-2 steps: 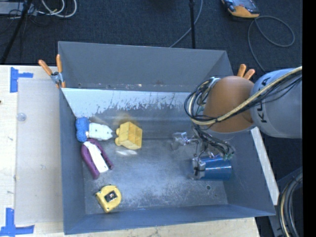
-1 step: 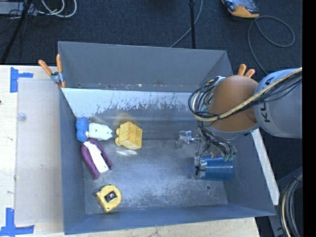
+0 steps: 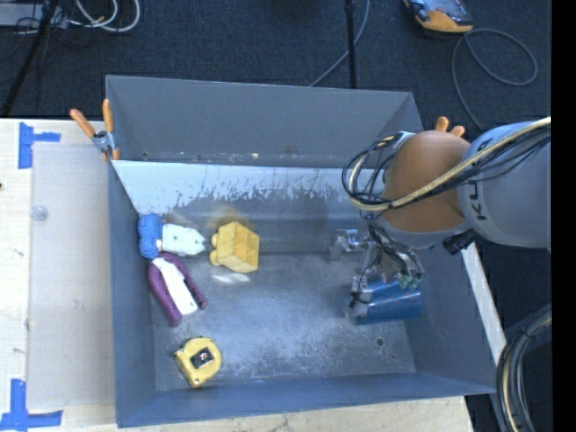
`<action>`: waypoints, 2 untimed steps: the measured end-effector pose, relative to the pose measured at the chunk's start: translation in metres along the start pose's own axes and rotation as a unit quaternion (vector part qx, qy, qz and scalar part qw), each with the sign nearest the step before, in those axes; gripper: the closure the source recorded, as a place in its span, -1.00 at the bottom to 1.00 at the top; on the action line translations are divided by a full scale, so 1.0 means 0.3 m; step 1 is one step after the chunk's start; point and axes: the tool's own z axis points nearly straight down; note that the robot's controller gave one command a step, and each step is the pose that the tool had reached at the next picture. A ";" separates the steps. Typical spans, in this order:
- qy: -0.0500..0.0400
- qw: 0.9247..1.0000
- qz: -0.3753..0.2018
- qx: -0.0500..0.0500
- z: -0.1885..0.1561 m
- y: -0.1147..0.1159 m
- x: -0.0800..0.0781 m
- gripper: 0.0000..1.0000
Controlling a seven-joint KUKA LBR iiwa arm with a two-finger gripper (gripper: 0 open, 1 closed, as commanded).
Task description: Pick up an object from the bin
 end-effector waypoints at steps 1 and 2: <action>0.005 0.998 -0.063 -0.006 -0.123 -0.086 0.130 -1.00; 0.000 0.996 -0.090 0.000 -0.181 -0.104 0.135 -1.00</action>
Offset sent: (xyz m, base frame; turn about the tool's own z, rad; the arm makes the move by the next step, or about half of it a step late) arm -0.0011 0.0099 0.0373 -0.3750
